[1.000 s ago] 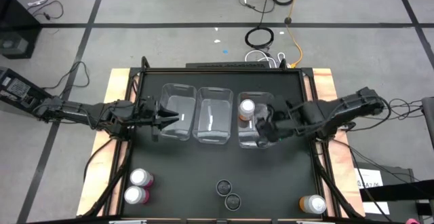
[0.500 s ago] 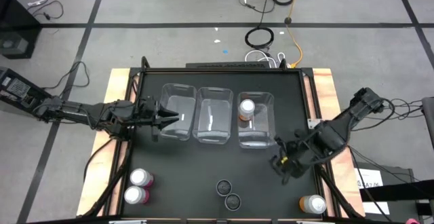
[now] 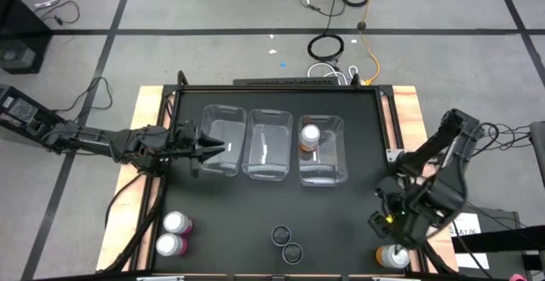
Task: Sort soda cans
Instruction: Put the yellow-white soda can into the right transparent bin
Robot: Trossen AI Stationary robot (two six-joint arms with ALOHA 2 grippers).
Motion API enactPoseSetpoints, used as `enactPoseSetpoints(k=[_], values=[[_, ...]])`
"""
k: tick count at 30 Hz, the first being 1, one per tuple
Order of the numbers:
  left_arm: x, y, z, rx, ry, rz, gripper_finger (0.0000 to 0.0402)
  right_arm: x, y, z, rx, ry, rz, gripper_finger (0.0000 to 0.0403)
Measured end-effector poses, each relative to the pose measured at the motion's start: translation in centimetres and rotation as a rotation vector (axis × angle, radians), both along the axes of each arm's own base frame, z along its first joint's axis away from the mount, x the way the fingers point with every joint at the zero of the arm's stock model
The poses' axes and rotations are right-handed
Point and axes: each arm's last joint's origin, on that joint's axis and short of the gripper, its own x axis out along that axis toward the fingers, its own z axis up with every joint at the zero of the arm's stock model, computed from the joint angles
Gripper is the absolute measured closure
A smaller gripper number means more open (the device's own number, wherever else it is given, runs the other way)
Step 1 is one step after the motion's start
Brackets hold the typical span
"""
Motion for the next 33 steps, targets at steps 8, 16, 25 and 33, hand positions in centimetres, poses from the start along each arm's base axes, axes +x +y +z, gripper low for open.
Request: enactPoseSetpoints(k=[8, 16, 25, 33], values=[[0.0, 0.0, 0.0, -0.002, 0.000, 0.000, 0.0293, -2.2, 2.3, -0.5, 0.009, 0.004, -0.022, 0.0032], [0.0, 0.0, 0.0, -0.002, 0.000, 0.000, 0.0293, -3.4, 5.7, -3.1, -0.043, 0.149, 0.012, 0.0032], [0.0, 0.0, 0.0, -0.001, 0.000, 0.000, 0.0293, -3.1, 6.9, -3.9, 0.014, 0.202, 0.221, 0.0020], [0.0, 0.0, 0.0, 0.000, 0.000, 0.000, 0.0293, -2.9, 7.2, -3.8, 0.035, 0.176, 0.371, 0.0004]])
